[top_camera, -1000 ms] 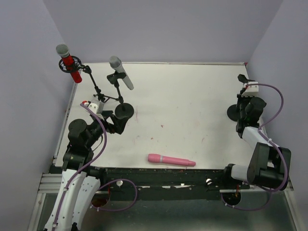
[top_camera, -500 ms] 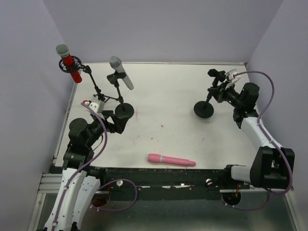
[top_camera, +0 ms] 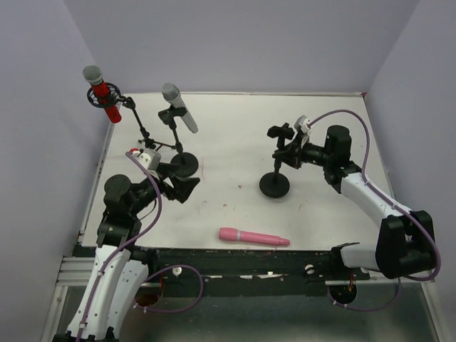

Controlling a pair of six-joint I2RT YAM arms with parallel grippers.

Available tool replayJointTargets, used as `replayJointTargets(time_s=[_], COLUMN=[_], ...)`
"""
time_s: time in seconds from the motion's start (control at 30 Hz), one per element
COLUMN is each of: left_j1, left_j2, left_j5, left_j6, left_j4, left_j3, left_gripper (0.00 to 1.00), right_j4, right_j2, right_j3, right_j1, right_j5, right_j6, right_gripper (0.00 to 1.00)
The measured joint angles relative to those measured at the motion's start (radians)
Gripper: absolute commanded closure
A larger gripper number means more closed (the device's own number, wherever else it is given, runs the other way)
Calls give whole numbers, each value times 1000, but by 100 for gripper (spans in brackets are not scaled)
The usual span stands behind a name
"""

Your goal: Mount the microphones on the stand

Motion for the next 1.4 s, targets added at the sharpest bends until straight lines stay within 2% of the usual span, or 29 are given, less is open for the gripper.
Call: replayJointTargets(time_s=[0.27, 0.33, 0.4, 0.53, 0.67, 0.8, 1.13, 1.4], left_j1=[-1, -13, -37, -164, -368, -467, -496, -496], left_j2=[80, 97, 101, 101, 120, 136, 68, 11], left_j5=[172, 211, 236, 254, 189, 114, -42, -140], left_j6=[-52, -47, -28, 65, 237, 344, 406, 409], left_j4=[101, 121, 134, 140, 59, -8, -57, -60], left_j3=[-26, -29, -35, -41, -26, -10, -19, -45], left_gripper=[4, 5, 5, 5, 5, 4, 3, 1], right_j4=[-12, -40, -62, -150, -240, -364, -766, -1092], right_j2=[-41, -55, -72, -117, -166, -208, -347, -372], right_j3=[-80, -86, -87, -85, -81, -58, 10, 52], right_j1=[36, 37, 37, 37, 37, 36, 30, 30], right_j5=[-22, -23, -22, -14, 23, 95, 188, 180], right_j6=[-93, -132, -150, -194, -217, -246, -466, -790], right_gripper=[75, 64, 50, 28, 13, 1, 0, 0])
